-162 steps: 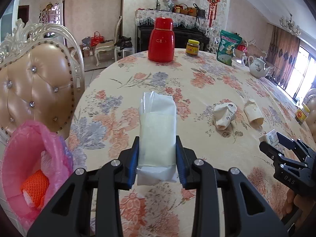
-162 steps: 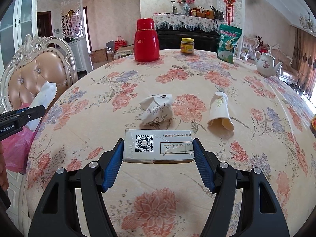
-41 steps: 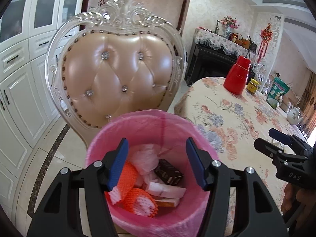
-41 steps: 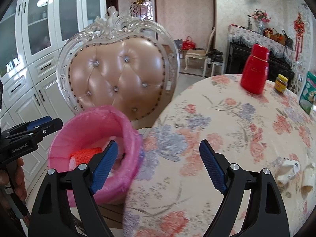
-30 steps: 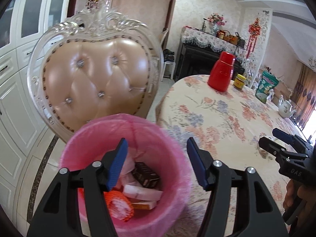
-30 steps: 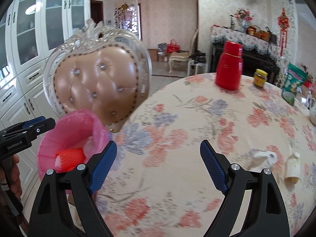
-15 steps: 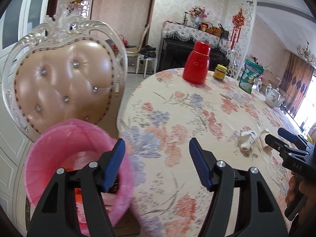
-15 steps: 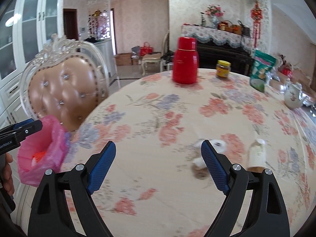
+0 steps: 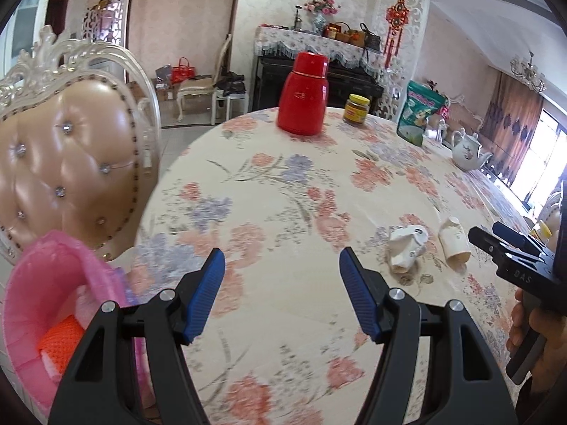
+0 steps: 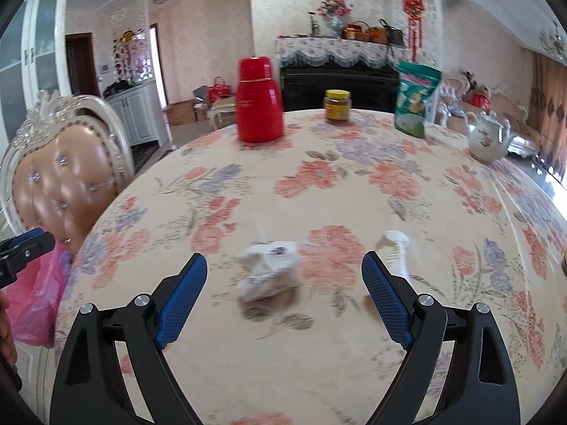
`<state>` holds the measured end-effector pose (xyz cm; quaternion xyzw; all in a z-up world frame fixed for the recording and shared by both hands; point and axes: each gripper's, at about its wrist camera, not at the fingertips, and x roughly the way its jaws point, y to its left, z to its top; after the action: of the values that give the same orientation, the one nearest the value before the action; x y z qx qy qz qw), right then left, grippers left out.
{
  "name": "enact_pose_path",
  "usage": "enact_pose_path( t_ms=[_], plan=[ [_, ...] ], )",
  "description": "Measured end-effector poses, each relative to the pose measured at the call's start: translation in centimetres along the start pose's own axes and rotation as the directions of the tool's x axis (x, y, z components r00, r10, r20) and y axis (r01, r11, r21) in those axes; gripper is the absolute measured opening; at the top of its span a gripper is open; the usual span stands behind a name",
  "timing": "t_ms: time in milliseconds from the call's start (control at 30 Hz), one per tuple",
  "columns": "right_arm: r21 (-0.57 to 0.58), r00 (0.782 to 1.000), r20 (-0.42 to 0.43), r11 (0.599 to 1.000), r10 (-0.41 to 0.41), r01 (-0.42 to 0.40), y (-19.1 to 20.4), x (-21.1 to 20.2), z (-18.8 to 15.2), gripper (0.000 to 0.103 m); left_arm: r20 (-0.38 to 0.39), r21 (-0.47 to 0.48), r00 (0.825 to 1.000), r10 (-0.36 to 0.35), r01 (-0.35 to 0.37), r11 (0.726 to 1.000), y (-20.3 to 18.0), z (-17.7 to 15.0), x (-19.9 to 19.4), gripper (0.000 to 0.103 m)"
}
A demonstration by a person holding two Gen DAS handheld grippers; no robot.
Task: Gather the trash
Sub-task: 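Move both tools back over the table toward the crumpled paper and cup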
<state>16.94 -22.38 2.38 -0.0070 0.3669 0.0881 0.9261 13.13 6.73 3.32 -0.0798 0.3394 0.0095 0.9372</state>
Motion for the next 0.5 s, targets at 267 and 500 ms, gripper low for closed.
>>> enact_pose_path(
  t_ms=[267,500],
  plan=[
    [0.05,0.999,-0.033,0.998,-0.037,0.039,-4.2,2.4,0.7,0.084,-0.015,0.02,1.0,-0.023,0.023,1.0,-3.1,1.1,2.1,0.065],
    [0.059,0.995,-0.081,0.997,-0.053,0.058,-6.2,5.3,0.6,0.084,-0.032,0.035,0.998,-0.049,0.05,0.998,-5.6,1.8,4.2,0.065]
  ],
)
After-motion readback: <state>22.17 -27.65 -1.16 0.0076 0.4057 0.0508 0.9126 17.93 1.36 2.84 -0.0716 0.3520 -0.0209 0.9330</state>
